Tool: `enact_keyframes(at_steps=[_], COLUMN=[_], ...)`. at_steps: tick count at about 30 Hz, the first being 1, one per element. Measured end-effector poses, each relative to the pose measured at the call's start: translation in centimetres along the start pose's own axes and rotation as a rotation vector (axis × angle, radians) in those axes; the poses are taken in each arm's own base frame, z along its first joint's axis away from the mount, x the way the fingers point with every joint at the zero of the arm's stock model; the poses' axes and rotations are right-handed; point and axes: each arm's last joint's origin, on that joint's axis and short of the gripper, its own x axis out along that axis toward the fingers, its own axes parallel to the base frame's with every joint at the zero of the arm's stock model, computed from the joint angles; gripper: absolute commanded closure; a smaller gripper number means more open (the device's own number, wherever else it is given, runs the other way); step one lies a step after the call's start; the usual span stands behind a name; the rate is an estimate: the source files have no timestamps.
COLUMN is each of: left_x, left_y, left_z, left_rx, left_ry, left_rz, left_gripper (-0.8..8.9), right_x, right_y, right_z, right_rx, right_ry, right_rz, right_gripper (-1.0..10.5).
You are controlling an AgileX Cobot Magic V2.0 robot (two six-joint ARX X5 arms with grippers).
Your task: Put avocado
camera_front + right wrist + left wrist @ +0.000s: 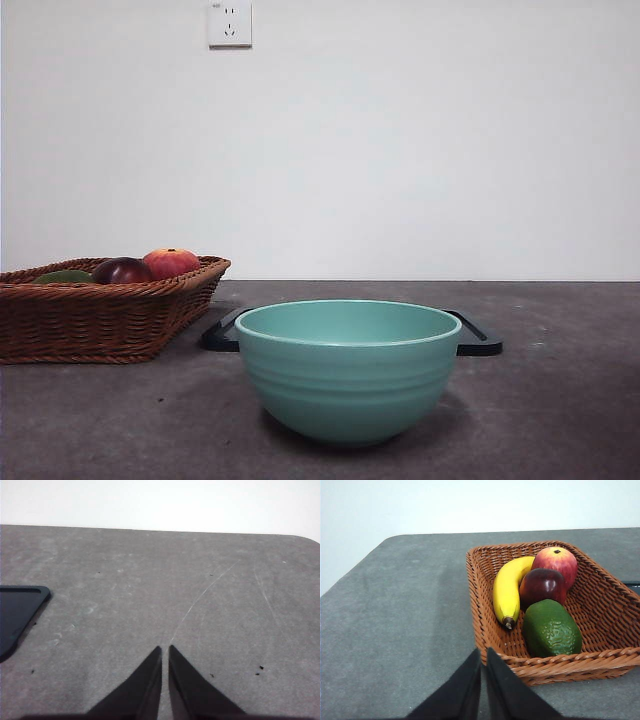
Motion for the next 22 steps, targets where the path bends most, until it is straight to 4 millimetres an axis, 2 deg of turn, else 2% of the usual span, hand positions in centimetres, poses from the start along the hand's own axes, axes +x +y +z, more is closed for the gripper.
enact_keyframes(at_steps=[5,12,17,19,22], left_x=[0.0,0.0,0.0,-0.1,-0.7], left_y=[0.0,0.0,0.0,0.0,0.1], left_z=[0.0,0.0,0.1,0.5,2.1], left_rx=[-0.051,-0.114,-0.167,-0.191,-0.239], left_ry=[0.000,0.000,-0.003,-0.017,-0.085], left_rz=[0.000,0.000,0.000,-0.001,-0.007], left_gripper=[7.95,7.97,7.97,7.97,7.97], right_x=[0.0,0.0,-0.1,-0.3,-0.9], right_y=[0.0,0.3,0.3,0.3,0.2], right_z=[0.0,0.0,0.1,0.6,2.5], right_rx=[0.018,0.107,0.195,0.231,0.287], right_ry=[0.000,0.005,0.011,0.003,-0.052], right_rz=[0.005,0.095,0.097,0.092,0.091], right_gripper=[9.3,9.3,9.3,9.3,9.3])
